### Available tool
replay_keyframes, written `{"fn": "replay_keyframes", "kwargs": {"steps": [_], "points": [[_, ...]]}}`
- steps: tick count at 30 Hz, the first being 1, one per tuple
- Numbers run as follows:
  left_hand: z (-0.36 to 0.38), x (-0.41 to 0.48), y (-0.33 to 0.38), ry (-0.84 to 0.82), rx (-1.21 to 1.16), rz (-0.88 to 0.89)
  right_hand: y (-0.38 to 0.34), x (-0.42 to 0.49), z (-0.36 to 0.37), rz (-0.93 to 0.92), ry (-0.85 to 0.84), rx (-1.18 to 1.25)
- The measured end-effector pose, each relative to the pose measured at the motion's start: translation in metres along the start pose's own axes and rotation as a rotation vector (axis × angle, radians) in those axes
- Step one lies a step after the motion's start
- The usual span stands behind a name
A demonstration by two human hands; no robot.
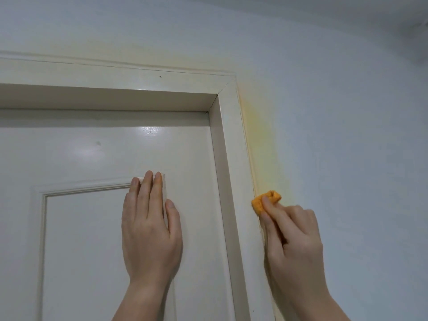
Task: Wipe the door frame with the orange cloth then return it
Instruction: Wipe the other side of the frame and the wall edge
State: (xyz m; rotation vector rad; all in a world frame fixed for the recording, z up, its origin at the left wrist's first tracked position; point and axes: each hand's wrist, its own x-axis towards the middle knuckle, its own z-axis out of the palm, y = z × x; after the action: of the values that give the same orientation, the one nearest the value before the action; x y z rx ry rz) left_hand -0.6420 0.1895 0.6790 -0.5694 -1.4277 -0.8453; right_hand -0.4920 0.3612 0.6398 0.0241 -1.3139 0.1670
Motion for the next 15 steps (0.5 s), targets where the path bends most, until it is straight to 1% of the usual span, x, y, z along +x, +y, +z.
{"fn": "replay_keyframes", "kwargs": {"steps": [3, 6, 8, 10, 15], "points": [[0.0, 0.0, 0.001, -0.008, 0.032, 0.018, 0.001, 0.048, 0.014, -0.019, -0.033, 0.006], [0.001, 0.002, 0.002, -0.011, 0.039, 0.011, 0.003, 0.135, 0.039, 0.008, 0.027, 0.019], [0.002, 0.004, 0.004, -0.02, 0.036, 0.01, 0.005, 0.172, 0.046, 0.018, 0.05, 0.051], [0.003, 0.007, 0.006, -0.029, 0.024, 0.011, 0.002, 0.164, 0.041, 0.02, 0.034, 0.059], [0.006, 0.01, 0.009, -0.041, 0.01, 0.019, -0.01, 0.07, 0.012, 0.027, -0.023, 0.065]]}}
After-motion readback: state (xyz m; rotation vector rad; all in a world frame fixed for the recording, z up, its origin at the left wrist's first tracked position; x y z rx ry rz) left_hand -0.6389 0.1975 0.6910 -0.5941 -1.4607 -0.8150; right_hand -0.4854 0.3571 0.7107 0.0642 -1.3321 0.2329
